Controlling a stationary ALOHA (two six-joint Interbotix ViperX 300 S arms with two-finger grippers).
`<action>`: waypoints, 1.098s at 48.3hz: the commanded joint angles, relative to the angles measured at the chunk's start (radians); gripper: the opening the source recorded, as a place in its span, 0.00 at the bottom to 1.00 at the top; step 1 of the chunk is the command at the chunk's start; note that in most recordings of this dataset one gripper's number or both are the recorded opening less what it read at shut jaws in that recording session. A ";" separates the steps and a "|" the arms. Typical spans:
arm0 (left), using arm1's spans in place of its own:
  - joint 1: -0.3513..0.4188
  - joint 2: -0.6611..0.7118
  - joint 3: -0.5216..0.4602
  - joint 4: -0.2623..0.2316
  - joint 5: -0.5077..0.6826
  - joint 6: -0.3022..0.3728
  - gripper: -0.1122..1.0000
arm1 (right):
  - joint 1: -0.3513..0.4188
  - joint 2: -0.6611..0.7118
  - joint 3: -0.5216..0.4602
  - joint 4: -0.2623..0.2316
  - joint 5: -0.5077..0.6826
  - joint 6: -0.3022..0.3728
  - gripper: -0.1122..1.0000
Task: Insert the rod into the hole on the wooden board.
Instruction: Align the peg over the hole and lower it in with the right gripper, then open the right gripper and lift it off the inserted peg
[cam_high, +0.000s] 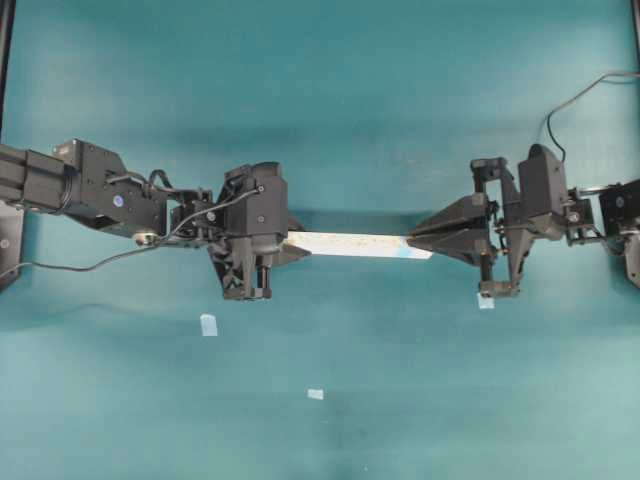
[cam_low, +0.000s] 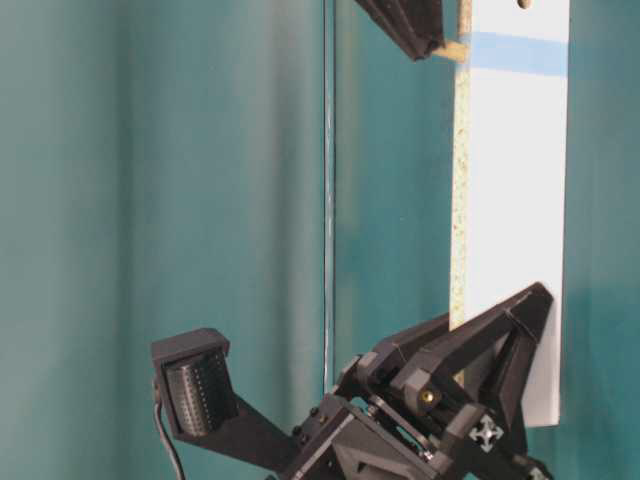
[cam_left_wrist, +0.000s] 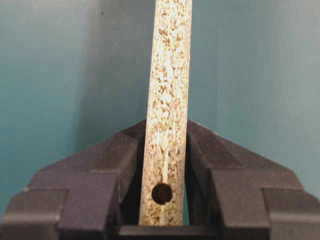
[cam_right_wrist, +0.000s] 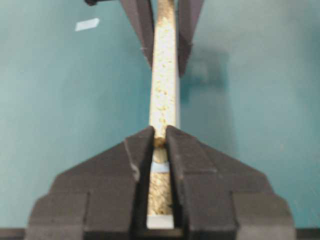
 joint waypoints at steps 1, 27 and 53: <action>0.011 -0.017 0.002 0.002 0.006 0.006 0.38 | 0.003 -0.015 -0.012 -0.011 0.014 0.002 0.19; 0.011 -0.018 0.002 0.002 0.006 0.006 0.38 | 0.003 -0.015 -0.017 -0.014 0.051 0.003 0.19; 0.011 -0.018 0.003 0.002 0.006 0.006 0.38 | 0.003 -0.028 -0.025 -0.014 0.192 0.009 0.19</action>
